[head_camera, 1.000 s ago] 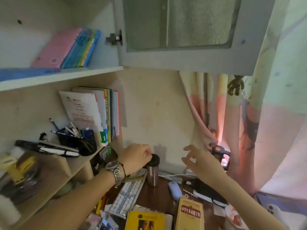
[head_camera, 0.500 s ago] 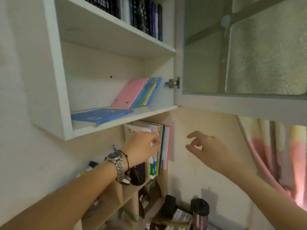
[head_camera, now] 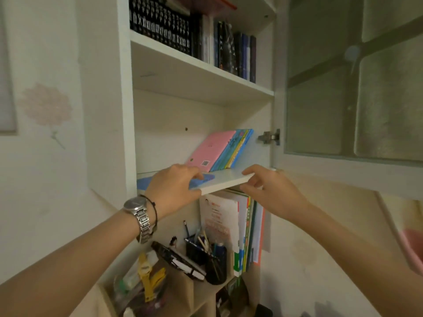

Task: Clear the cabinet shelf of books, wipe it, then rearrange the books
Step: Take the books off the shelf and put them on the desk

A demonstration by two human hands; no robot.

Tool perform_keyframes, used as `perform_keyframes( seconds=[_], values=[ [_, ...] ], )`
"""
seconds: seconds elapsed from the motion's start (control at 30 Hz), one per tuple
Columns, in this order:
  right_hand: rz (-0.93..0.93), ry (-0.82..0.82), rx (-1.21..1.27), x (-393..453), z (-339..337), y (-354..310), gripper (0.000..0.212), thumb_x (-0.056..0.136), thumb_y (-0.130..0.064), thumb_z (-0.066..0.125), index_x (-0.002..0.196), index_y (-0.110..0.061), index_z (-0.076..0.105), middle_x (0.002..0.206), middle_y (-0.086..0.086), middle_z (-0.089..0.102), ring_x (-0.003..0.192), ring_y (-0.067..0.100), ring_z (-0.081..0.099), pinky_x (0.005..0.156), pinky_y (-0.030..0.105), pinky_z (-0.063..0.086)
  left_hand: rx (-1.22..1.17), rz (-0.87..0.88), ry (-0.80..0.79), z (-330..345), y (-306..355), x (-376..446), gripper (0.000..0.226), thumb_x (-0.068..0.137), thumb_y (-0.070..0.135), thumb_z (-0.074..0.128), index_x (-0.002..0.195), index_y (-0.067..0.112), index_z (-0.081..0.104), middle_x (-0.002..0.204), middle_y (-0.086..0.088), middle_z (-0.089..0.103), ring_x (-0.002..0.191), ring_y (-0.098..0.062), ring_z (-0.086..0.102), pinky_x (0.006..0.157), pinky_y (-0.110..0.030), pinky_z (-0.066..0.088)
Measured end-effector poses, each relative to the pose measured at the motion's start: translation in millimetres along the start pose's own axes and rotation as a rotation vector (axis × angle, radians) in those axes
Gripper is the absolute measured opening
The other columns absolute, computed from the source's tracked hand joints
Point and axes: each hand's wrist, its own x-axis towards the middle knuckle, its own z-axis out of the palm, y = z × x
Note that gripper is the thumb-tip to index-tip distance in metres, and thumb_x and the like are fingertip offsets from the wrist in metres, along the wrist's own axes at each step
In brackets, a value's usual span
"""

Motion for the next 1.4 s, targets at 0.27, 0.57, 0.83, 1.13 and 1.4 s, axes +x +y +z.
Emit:
perform_keyframes(
  seconds=[0.27,0.57,0.83,1.13,1.4],
  values=[
    [-0.026,-0.029,0.156,21,16,-3,0.034,0.093,-0.033,0.06,0.124,-0.021,0.056,0.099,-0.007,0.064,0.091,0.011,0.061,0.077,0.027,0.049,-0.086,-0.193,-0.098,13,-21,7,0.038,0.088,0.041,0.059,0.123,0.025,0.056,0.125,0.005,0.058,0.103,-0.011,0.053,0.08,-0.026,0.043],
    [-0.027,-0.034,0.226,31,27,9,0.034,0.092,-0.031,0.061,0.124,-0.023,0.055,0.099,-0.008,0.063,0.09,0.011,0.062,0.074,0.029,0.053,-0.038,-0.205,-0.362,18,-22,31,0.064,0.09,0.056,0.05,0.144,0.027,0.035,0.147,0.005,0.039,0.124,-0.016,0.045,0.093,-0.026,0.038],
    [0.043,-0.056,0.35,34,46,24,0.031,0.088,-0.028,0.066,0.117,-0.02,0.059,0.095,-0.005,0.073,0.091,0.011,0.065,0.084,0.03,0.052,-0.11,-0.037,-0.332,17,-21,26,0.049,0.091,0.046,0.055,0.137,0.036,0.041,0.143,0.008,0.044,0.121,-0.014,0.049,0.099,-0.03,0.041],
    [0.13,-0.056,0.55,37,52,30,0.033,0.088,-0.016,0.066,0.12,-0.018,0.056,0.101,0.001,0.071,0.097,0.014,0.064,0.075,0.025,0.05,-0.074,-0.033,-0.297,11,-11,35,0.04,0.087,0.041,0.063,0.124,0.031,0.053,0.13,0.005,0.054,0.112,-0.014,0.053,0.092,-0.031,0.046],
    [0.154,0.009,0.733,38,59,29,0.033,0.083,-0.004,0.07,0.11,-0.017,0.058,0.113,0.007,0.065,0.095,0.016,0.064,0.074,0.018,0.05,0.019,-0.004,-0.197,20,-5,37,0.035,0.09,0.031,0.059,0.124,0.027,0.056,0.122,0.002,0.06,0.1,-0.016,0.059,0.083,-0.032,0.051]
  ],
)
